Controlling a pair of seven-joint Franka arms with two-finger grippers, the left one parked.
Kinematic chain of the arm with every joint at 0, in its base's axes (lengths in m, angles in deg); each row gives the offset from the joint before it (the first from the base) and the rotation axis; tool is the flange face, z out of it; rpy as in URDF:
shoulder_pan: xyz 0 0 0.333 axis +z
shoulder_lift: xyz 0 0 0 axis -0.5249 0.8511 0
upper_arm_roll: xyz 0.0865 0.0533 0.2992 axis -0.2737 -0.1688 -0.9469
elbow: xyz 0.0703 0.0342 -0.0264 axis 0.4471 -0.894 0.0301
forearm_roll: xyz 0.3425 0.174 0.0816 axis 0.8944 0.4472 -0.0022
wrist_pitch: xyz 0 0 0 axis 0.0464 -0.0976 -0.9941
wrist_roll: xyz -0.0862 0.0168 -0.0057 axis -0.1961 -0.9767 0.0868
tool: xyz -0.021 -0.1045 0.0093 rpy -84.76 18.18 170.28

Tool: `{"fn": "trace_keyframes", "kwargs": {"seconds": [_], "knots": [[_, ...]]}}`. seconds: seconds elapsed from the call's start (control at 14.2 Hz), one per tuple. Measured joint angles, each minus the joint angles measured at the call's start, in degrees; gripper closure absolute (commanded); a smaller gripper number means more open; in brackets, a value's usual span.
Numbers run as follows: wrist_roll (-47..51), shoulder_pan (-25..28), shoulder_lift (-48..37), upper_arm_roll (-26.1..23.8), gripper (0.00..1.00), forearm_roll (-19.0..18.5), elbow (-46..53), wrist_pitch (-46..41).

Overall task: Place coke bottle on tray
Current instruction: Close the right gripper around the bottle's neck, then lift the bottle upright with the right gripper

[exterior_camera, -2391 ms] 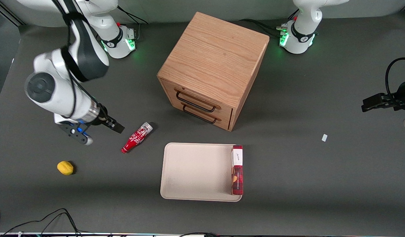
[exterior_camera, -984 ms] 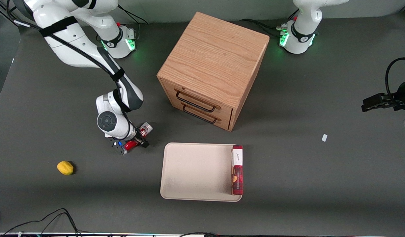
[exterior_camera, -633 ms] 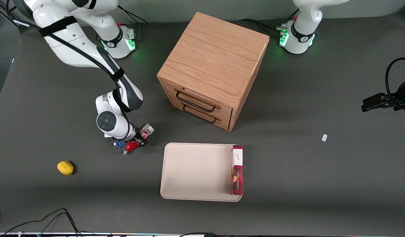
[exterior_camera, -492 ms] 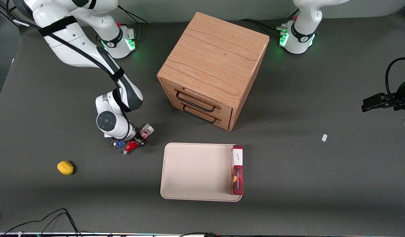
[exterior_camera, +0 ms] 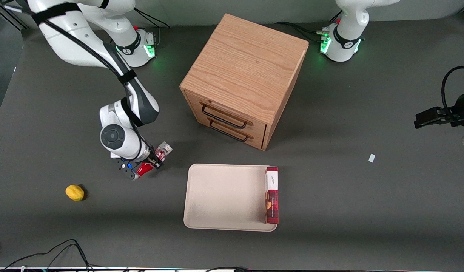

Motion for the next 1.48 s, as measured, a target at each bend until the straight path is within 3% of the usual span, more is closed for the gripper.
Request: {"fn": "trace_keyframes", "kwargs": {"seconds": [0.35,0.56,0.91,1.2,1.48], "knots": [[-7.82,-0.02,-2.20,-0.80,0.98,0.00,15.54,-18.83],[-17.08,0.06,-1.88,-1.96,0.94,0.01,24.76,-24.84],[-34.22,0.76,2.38,-2.55,0.87,0.00,36.47,-26.14],[-36.01,4.18,10.82,-2.66,0.79,0.00,46.58,-25.30],[-38.21,7.49,19.67,-2.44,0.79,-0.13,49.31,-19.39]]}}
